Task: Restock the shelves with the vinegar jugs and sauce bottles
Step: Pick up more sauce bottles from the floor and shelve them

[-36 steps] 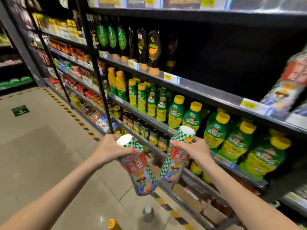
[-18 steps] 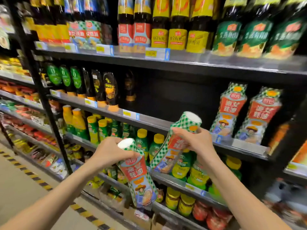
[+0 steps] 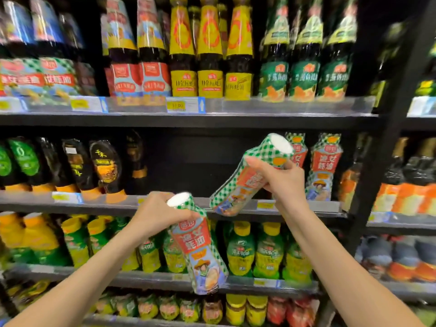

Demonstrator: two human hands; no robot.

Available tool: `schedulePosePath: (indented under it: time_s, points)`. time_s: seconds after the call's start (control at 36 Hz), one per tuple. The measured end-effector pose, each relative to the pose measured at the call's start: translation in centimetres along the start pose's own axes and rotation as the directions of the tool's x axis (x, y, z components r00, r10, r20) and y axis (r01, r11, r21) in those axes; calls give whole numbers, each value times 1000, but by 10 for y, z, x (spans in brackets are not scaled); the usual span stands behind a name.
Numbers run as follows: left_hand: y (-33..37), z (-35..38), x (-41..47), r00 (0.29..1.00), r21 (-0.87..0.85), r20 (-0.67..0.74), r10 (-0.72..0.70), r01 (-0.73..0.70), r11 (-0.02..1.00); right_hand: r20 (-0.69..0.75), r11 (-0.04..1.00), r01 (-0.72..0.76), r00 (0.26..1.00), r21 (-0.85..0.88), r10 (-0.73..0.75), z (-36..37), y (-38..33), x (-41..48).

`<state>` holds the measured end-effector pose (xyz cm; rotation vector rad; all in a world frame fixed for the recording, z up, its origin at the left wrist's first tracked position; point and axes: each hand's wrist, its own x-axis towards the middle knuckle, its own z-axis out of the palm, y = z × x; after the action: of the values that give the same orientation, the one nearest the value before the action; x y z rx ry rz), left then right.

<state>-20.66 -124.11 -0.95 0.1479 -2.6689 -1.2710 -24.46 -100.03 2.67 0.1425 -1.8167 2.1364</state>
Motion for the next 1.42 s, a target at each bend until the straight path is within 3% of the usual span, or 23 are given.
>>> schedulePosePath:
  time_s: [0.14,0.31,0.56,0.89,1.42]
  points:
    - [2,-1,13,999,-4,-18,43,-43,999,-70,998,63,996,-7,-63,3,-9,4]
    - [4,1,27,998,-51,37,58,-56,997,-177,980,150,969,-131,-172,6,-3,12]
    - [7,0,43,998,-141,36,47,-41,989,-225,926,140,947,-350,-228,10,11,39]
    - [7,-3,67,997,-272,35,63,-52,961,-206,884,17,970,-467,-127,21,39,78]
    - [3,14,87,999,-292,49,16,-1,957,-141,773,-92,990,-627,3,27,39,117]
